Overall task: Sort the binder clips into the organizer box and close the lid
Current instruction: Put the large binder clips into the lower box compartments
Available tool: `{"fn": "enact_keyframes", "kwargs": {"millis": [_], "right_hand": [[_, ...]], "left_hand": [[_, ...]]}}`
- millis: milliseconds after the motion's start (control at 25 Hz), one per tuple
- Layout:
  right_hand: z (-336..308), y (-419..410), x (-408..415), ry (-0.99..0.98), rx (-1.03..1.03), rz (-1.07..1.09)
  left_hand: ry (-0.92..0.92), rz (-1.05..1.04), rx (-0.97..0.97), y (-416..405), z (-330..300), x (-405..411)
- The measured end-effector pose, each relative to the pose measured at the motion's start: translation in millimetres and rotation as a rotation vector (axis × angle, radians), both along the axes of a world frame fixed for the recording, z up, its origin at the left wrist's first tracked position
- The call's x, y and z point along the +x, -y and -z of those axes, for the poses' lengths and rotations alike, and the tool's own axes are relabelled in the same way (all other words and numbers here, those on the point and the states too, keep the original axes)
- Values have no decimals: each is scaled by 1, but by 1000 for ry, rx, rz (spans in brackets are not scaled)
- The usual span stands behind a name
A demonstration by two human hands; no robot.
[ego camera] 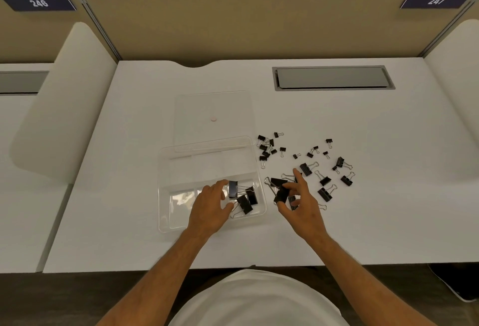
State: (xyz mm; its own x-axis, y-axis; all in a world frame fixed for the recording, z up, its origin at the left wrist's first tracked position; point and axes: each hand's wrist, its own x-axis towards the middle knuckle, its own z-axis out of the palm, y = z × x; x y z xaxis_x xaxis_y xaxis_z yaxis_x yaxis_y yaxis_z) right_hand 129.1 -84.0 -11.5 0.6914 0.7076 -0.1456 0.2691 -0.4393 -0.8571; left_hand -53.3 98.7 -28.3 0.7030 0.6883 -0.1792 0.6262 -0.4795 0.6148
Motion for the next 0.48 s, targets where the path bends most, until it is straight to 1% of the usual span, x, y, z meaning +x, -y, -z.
{"fn": "enact_keyframes", "kwargs": {"millis": [160, 240, 480], "right_hand": [[1, -11, -5, 44, -5, -48], [0, -16, -6, 48, -14, -61], [0, -16, -10, 41, -7, -44]], "left_hand": [[-36, 13, -32, 0, -2, -2], [-64, 26, -18, 0, -2, 0], [-222, 122, 24, 4, 0, 4]]}}
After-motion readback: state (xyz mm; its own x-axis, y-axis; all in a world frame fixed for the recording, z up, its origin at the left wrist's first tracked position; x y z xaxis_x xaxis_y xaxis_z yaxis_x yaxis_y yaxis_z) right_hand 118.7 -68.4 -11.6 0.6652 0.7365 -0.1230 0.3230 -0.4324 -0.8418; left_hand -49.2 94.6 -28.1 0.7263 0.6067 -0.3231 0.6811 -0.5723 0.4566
